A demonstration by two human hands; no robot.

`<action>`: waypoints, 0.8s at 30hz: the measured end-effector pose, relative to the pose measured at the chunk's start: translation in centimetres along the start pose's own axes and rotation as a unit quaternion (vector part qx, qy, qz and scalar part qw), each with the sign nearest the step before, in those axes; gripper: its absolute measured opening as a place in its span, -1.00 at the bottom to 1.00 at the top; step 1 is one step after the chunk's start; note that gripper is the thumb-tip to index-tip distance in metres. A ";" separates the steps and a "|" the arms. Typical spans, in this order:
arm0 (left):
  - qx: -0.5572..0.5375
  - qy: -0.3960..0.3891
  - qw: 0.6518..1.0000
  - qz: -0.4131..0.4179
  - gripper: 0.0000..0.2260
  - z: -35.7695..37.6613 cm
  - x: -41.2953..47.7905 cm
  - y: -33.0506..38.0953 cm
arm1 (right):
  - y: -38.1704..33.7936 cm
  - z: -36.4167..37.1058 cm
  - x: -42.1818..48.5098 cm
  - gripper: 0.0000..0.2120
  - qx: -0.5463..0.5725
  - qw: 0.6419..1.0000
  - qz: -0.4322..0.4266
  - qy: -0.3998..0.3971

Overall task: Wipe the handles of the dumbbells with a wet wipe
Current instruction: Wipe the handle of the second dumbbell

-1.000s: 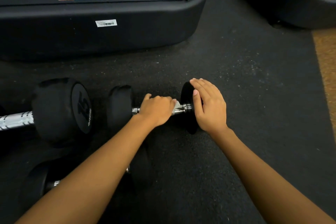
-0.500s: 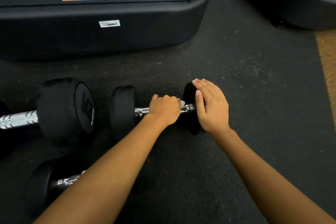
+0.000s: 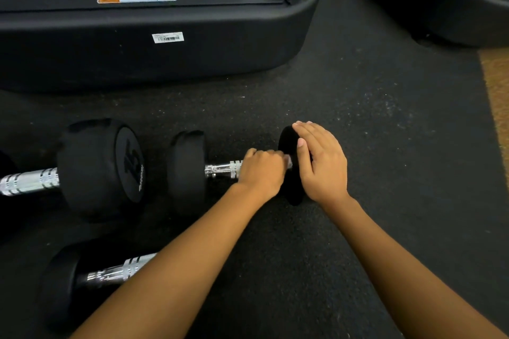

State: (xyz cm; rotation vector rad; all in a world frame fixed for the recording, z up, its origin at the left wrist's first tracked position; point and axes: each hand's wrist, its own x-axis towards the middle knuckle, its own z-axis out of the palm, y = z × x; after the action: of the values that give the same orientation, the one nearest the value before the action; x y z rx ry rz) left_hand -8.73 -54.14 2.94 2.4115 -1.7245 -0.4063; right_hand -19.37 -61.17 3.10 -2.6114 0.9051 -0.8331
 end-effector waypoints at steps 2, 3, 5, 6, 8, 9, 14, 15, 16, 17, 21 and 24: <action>-0.020 0.051 0.998 0.006 -0.74 0.5 -0.9 -0.8 | -0.1 -0.1 0.0 -0.61 -0.001 1.000 0.000 -0.002; -0.031 0.068 0.997 0.009 -0.73 0.5 -1.2 -1.3 | 0.0 -0.1 0.0 -0.60 -0.002 1.000 0.001 -0.003; -0.040 0.086 0.995 0.012 -0.72 0.3 -1.7 -1.7 | 0.0 -0.1 0.1 -0.60 -0.001 1.000 0.003 -0.004; -0.039 0.094 0.995 0.012 -0.72 0.3 -1.7 -1.6 | 0.0 -0.1 0.1 -0.60 0.000 1.000 0.003 -0.004; -0.036 0.109 0.993 0.008 -0.73 0.3 -1.4 -0.9 | 0.0 -0.1 0.0 -0.60 0.002 1.000 0.002 -0.004; -0.028 0.114 0.993 0.010 -0.72 0.4 -1.3 -0.3 | 0.0 0.0 0.0 -0.60 0.001 1.000 0.001 -0.003; -0.010 0.173 0.984 0.050 -0.69 0.9 -1.5 -0.2 | 0.0 0.0 0.0 -0.61 0.002 1.000 -0.004 0.002; -0.007 0.178 0.982 0.065 -0.69 1.0 -1.7 -0.8 | 0.0 0.0 0.0 -0.61 0.002 1.000 -0.005 0.003; -0.002 0.181 0.980 0.078 -0.69 1.0 -1.9 -1.3 | 0.0 0.0 0.0 -0.61 0.001 1.000 -0.005 0.005; 0.002 0.180 0.980 0.085 -0.69 1.0 -2.0 -1.7 | 0.0 0.0 0.0 -0.61 0.001 1.000 -0.004 0.007; 0.001 0.181 0.982 0.060 -0.72 0.7 -1.9 -1.2 | 0.0 0.0 0.0 -0.61 0.002 1.000 -0.002 0.005; 0.006 0.183 0.982 0.051 -0.68 1.0 -1.3 0.2 | 0.0 0.0 0.0 -0.61 -0.001 1.000 -0.001 0.005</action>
State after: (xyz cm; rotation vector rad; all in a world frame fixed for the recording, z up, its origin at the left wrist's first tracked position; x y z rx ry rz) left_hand -9.59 -52.91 2.16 2.2166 -1.6731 0.0608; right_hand -19.39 -61.21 3.10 -2.6124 0.9054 -0.8484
